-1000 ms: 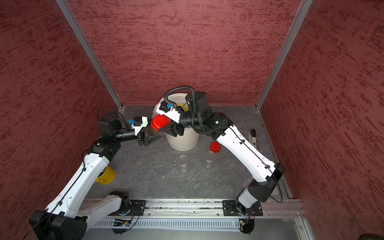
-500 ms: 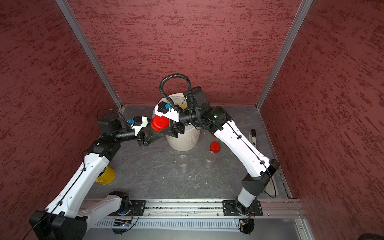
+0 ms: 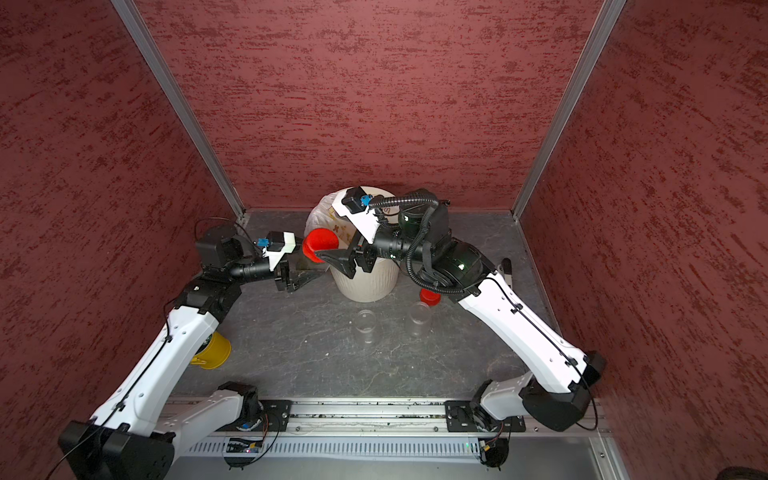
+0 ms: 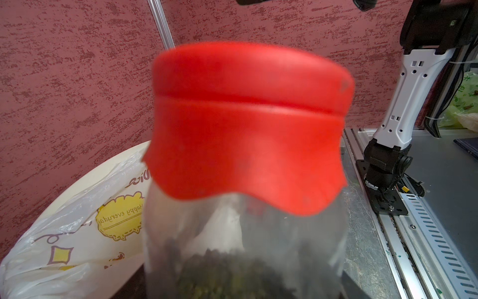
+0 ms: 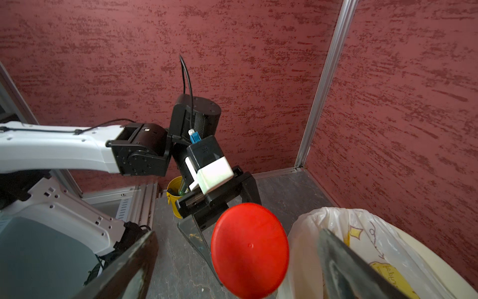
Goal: Empty moldy tea leaves from jars
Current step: Screw the lid onto the jar.
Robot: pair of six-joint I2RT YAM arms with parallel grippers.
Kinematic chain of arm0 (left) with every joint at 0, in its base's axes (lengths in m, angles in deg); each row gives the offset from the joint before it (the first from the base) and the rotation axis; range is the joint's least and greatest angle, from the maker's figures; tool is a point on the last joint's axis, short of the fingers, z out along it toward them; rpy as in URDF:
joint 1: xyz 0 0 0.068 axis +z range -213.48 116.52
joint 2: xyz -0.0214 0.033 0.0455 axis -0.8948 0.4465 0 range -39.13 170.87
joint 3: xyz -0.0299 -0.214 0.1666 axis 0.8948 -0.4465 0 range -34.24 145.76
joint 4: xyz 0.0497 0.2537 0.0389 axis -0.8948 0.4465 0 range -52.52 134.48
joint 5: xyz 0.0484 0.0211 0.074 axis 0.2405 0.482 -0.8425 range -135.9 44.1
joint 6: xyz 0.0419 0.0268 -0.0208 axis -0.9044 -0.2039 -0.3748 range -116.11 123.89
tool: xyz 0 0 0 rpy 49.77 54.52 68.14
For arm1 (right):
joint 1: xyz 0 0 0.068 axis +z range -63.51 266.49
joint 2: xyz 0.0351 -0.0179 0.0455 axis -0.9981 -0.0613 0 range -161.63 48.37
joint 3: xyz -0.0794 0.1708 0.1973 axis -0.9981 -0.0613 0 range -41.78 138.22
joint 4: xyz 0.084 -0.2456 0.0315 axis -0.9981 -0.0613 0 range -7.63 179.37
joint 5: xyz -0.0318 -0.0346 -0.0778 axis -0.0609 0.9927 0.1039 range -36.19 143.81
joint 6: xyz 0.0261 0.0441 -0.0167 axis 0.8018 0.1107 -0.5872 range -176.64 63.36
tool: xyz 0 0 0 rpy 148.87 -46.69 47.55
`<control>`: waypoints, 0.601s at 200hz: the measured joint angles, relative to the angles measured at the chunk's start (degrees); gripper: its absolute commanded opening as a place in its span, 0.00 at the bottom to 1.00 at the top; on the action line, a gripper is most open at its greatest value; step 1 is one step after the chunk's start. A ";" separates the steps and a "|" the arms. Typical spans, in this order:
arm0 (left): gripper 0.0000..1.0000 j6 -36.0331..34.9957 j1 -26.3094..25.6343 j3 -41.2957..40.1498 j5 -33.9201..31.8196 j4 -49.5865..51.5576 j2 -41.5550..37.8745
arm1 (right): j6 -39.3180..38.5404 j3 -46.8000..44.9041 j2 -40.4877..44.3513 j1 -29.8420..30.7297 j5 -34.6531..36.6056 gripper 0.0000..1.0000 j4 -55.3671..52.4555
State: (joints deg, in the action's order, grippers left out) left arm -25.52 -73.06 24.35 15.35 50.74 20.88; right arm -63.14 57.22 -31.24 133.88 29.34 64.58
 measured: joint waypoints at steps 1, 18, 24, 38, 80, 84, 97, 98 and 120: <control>0.64 0.02 0.00 0.00 -0.02 0.00 0.00 | 0.13 0.00 -0.02 0.04 0.17 0.95 0.04; 0.64 0.13 0.00 0.00 -0.04 0.00 0.00 | 2.62 0.00 -0.76 1.20 3.15 0.95 0.07; 0.64 0.17 0.00 0.00 -0.04 0.00 0.00 | 3.23 0.00 -1.22 1.66 4.15 0.94 0.00; 0.64 0.20 0.00 0.00 -0.04 0.00 0.00 | 4.24 0.02 -2.38 2.71 6.19 0.94 -0.72; 0.63 0.22 0.00 0.00 -0.04 0.00 0.00 | 5.90 1.14 -5.31 4.55 10.32 0.91 -3.04; 0.64 0.22 0.00 0.00 -0.04 0.00 0.00 | 5.99 1.14 -5.49 4.63 10.80 0.91 -3.23; 0.64 0.22 0.00 0.00 -0.04 0.00 0.00 | 6.27 1.14 -5.81 4.74 11.98 0.89 -3.98; 0.64 0.22 0.00 0.00 -0.04 0.00 0.00 | 6.27 1.14 -5.81 4.76 12.04 0.89 -4.02; 0.64 0.22 0.00 0.00 -0.04 0.00 0.00 | 6.60 1.14 -6.10 5.03 13.40 0.86 -4.57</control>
State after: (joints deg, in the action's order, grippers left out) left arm -25.30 -73.06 24.35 15.31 50.74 20.88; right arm -56.54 58.36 -37.34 138.91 42.74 60.01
